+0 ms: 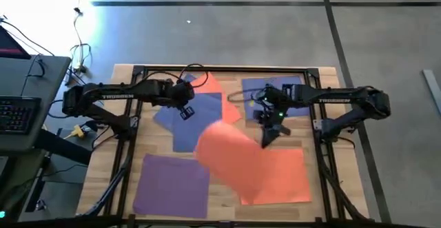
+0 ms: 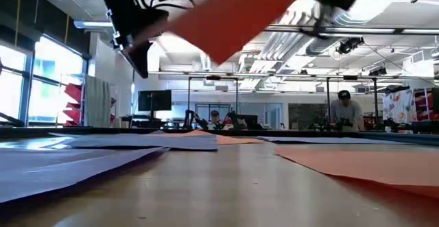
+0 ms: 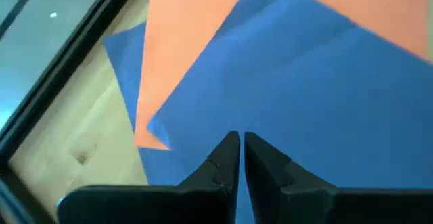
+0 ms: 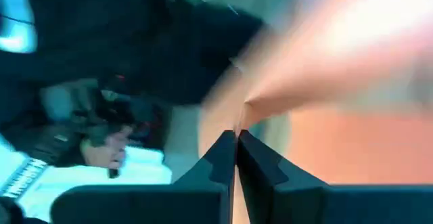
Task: Organize paper
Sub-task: Stack the orange colored paper on top of the orange colored paper
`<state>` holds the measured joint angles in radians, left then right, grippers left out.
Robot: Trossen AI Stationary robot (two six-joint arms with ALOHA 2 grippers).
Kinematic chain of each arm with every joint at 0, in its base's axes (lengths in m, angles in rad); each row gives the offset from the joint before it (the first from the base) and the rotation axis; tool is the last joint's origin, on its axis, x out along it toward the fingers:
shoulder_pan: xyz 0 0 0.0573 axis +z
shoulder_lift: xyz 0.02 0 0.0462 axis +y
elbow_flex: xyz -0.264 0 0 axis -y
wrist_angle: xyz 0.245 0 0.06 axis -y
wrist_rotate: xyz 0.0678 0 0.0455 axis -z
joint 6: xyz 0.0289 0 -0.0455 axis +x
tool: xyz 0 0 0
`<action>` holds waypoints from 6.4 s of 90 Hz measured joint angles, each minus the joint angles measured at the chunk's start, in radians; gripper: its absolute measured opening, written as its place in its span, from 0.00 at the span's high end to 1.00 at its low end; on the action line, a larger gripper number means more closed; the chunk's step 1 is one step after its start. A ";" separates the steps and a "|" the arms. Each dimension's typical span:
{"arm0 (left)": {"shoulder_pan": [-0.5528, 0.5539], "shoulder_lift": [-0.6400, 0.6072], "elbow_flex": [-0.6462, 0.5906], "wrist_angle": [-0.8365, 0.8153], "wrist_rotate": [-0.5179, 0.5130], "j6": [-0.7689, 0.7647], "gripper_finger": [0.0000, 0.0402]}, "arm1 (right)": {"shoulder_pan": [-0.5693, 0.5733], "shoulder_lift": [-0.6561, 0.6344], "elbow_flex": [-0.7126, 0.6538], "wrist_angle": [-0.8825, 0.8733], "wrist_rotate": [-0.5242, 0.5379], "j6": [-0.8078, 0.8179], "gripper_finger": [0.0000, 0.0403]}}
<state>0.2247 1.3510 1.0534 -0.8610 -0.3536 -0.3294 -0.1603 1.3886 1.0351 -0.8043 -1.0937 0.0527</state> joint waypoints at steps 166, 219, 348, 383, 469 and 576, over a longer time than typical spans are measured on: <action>-0.003 0.005 0.000 0.051 0.105 -0.009 1.00 | 0.206 0.174 -0.011 -0.455 0.652 -0.976 1.00; -0.004 0.005 0.000 0.051 0.127 -0.008 1.00 | 0.204 0.184 0.066 -0.678 0.558 -1.197 1.00; -0.004 0.005 0.000 0.050 0.123 -0.018 1.00 | 0.128 0.124 -0.062 -0.372 0.267 -0.233 1.00; -0.004 0.005 0.000 0.051 0.109 -0.018 1.00 | 0.121 -0.047 -0.169 -0.387 0.326 -0.033 1.00; -0.004 0.005 0.000 0.066 0.106 -0.018 1.00 | 0.753 -0.105 -0.268 0.496 0.628 0.954 0.81; -0.004 0.012 0.000 0.215 0.169 -0.009 1.00 | 1.295 0.579 -0.001 0.987 0.712 2.168 0.32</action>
<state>0.2212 1.3630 1.0531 -0.6456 -0.1847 -0.3386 1.1343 1.9681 1.0345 0.1829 -0.3815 2.2207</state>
